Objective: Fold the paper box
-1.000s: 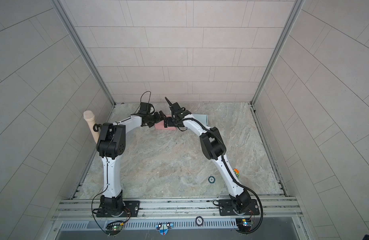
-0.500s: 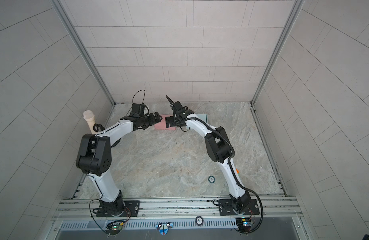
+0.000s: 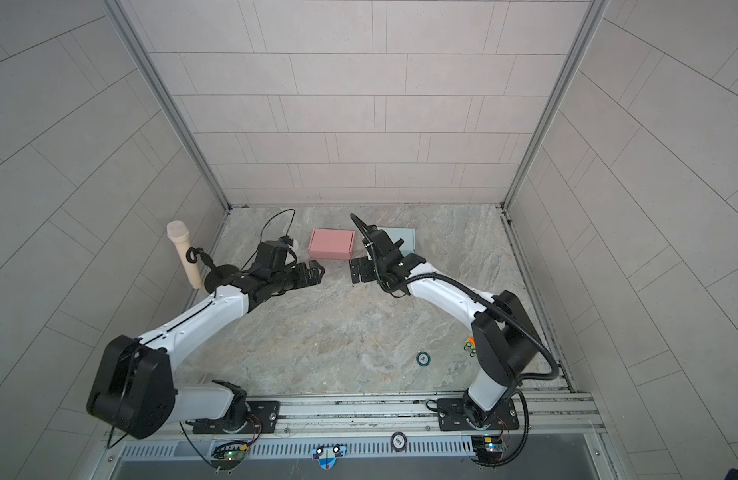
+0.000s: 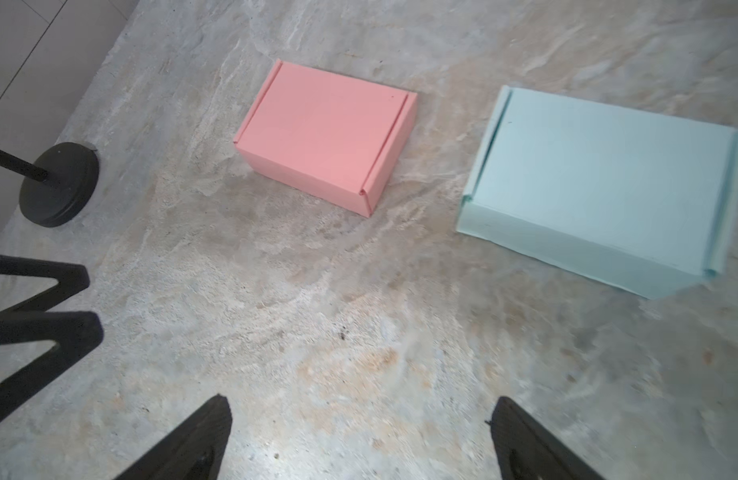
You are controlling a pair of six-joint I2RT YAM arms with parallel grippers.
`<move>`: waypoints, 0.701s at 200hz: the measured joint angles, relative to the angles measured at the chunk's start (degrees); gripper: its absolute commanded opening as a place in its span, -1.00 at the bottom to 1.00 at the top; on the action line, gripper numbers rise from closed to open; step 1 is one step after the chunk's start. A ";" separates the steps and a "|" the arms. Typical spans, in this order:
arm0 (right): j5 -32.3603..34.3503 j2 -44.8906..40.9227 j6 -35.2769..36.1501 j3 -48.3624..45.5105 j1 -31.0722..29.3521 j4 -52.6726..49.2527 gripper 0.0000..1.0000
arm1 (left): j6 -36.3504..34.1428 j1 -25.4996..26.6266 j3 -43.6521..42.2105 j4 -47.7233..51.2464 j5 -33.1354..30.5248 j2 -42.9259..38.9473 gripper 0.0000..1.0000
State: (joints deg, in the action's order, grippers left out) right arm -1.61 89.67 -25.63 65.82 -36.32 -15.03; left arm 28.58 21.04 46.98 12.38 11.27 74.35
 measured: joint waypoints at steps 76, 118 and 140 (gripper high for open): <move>8.48 -29.86 2.51 -27.06 3.02 1.62 0.99 | -0.15 1.99 -20.39 -7.69 -4.98 -25.90 1.00; 15.28 -45.13 3.34 -34.27 6.25 0.46 0.98 | 0.17 2.03 -24.26 -6.25 -16.26 -41.79 1.00; 20.00 -49.57 3.65 -35.30 7.93 -1.46 0.99 | -0.13 2.01 -25.81 -6.54 -22.77 -47.04 1.00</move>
State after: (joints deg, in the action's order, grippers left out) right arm 18.39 40.10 -21.98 30.52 -28.38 -16.49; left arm 28.45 23.05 21.17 5.85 -11.51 27.31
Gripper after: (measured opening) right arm 0.992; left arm 0.998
